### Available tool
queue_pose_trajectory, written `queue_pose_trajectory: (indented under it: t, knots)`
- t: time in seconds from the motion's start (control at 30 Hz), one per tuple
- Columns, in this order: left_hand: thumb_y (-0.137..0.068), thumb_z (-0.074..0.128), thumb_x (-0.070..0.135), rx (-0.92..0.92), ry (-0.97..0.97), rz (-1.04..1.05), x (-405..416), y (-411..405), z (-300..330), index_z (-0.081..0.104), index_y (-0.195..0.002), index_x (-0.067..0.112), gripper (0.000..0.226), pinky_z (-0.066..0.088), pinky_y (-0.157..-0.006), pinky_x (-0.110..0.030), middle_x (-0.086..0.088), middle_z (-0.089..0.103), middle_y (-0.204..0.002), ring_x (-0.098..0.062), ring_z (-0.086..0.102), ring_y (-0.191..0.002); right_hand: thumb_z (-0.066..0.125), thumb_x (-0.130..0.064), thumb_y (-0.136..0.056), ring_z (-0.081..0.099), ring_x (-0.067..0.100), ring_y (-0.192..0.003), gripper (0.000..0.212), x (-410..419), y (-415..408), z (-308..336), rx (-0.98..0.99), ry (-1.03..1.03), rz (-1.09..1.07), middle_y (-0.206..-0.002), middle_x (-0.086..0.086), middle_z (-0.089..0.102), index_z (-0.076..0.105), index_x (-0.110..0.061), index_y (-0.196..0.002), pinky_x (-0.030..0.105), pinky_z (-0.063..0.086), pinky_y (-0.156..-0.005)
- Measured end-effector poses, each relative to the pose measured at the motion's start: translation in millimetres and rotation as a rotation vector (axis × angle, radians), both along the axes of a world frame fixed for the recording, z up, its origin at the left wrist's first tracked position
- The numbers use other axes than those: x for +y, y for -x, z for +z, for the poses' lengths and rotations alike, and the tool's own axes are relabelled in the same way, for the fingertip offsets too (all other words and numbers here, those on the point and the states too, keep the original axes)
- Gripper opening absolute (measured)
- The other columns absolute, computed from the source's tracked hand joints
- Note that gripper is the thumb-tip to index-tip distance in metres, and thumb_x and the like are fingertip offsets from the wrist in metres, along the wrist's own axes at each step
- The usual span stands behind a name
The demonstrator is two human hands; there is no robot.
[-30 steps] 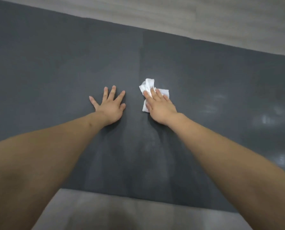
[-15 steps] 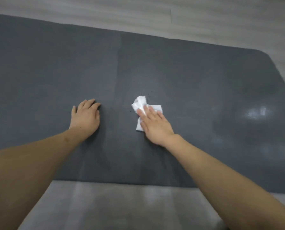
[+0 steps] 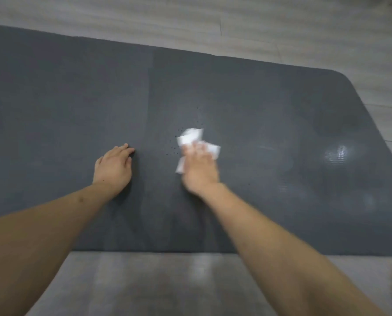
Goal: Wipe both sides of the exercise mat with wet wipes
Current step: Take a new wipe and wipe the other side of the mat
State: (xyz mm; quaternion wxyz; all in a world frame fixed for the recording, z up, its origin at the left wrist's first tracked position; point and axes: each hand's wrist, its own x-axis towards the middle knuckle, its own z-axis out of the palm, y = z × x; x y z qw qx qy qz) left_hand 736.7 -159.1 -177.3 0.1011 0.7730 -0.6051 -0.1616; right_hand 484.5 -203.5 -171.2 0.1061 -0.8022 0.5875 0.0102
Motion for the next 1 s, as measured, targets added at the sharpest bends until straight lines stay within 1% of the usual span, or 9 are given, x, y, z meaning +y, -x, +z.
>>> queue_pose_trajectory:
  t: [0.1,0.2,0.33,0.5,0.67,0.77,0.87,0.93,1.0]
  knots:
    - [-0.105,0.04,0.016,0.071,0.029,0.01,0.9,-6.5,8.2,0.054,-0.144,0.015,0.041,0.034,-0.116,-0.046,-0.006,0.051,-0.152,-0.03,0.044,-0.14,0.046,-0.032,-0.1,0.002,0.03,-0.159,0.075,64.1,-87.3,2.4,-0.036,-0.137,0.423,-0.173,0.008,0.003,0.009,-0.022,-0.165,0.048,0.003,-0.128]
    - [-0.105,0.039,0.01,0.11,0.032,-0.014,2.7,-5.1,7.6,0.052,-0.144,0.006,0.041,0.034,-0.117,-0.044,-0.014,0.052,-0.149,-0.034,0.046,-0.138,0.035,-0.03,-0.107,0.004,0.024,-0.16,0.064,52.1,-68.4,-4.0,-0.068,-0.12,0.475,-0.174,0.003,0.003,0.008,-0.028,-0.165,0.046,0.003,-0.128]
    - [-0.105,0.043,0.015,0.058,0.007,-0.054,9.0,-2.4,-1.7,0.052,-0.145,0.009,0.041,0.024,-0.122,-0.054,-0.011,0.041,-0.159,-0.032,0.032,-0.15,0.041,-0.022,-0.101,0.038,0.04,-0.145,0.063,-27.5,56.7,-1.3,-0.024,0.021,0.09,-0.162,0.02,0.029,0.023,-0.023,-0.161,0.049,0.031,-0.118]
    - [-0.106,0.041,0.023,-0.017,-0.043,-0.039,12.7,13.2,-2.4,0.045,-0.149,0.015,0.044,0.014,-0.123,-0.056,-0.003,0.026,-0.167,-0.026,0.016,-0.156,0.023,-0.031,-0.108,0.007,0.028,-0.159,0.058,-43.1,245.9,-2.8,0.017,-0.06,-0.425,-0.172,0.016,0.01,0.009,-0.025,-0.164,0.05,0.015,-0.126]
    - [-0.105,0.043,0.021,-0.026,-0.037,-0.027,14.0,17.1,-4.4,0.044,-0.149,0.014,0.044,0.011,-0.123,-0.055,-0.003,0.024,-0.167,-0.025,0.013,-0.156,0.025,-0.028,-0.109,0.0,0.034,-0.159,0.059,-24.2,196.5,-6.8,0.03,-0.071,-0.562,-0.173,0.014,0.0,0.008,-0.02,-0.165,0.054,0.009,-0.126]
    - [-0.105,0.043,0.02,-0.031,-0.037,-0.037,13.1,15.5,-3.8,0.044,-0.149,0.014,0.044,0.013,-0.123,-0.056,-0.004,0.025,-0.167,-0.026,0.014,-0.156,0.033,-0.025,-0.104,0.0,0.037,-0.158,0.067,5.8,125.5,-6.7,0.031,-0.079,-0.345,-0.172,0.015,-0.001,0.005,-0.017,-0.165,0.053,0.009,-0.126]
    - [-0.106,0.041,0.021,-0.028,-0.049,-0.032,14.6,17.8,-3.9,0.042,-0.151,0.014,0.046,0.01,-0.124,-0.055,-0.003,0.023,-0.168,-0.026,0.012,-0.156,0.047,-0.026,-0.092,0.011,0.043,-0.156,0.079,64.0,19.9,-5.9,-0.001,-0.044,0.146,-0.169,0.02,0.013,0.013,-0.016,-0.163,0.054,0.014,-0.125]
    - [-0.105,0.04,0.02,-0.02,-0.052,-0.024,14.7,17.7,-4.4,0.041,-0.152,0.014,0.047,0.009,-0.124,-0.055,-0.003,0.021,-0.168,-0.025,0.011,-0.156,0.051,-0.03,-0.096,0.008,0.036,-0.158,0.08,104.1,-33.0,-5.7,-0.036,-0.068,0.405,-0.172,0.013,0.012,0.011,-0.021,-0.164,0.052,0.008,-0.127]
    - [-0.106,0.038,0.019,-0.012,-0.054,-0.027,14.4,16.7,-2.0,0.041,-0.152,0.014,0.046,0.009,-0.124,-0.054,-0.003,0.022,-0.168,-0.025,0.011,-0.156,0.042,-0.031,-0.105,0.004,0.026,-0.16,0.068,109.9,-35.4,-8.7,-0.089,-0.084,0.446,-0.173,0.005,0.008,0.01,-0.025,-0.165,0.047,0.003,-0.128]
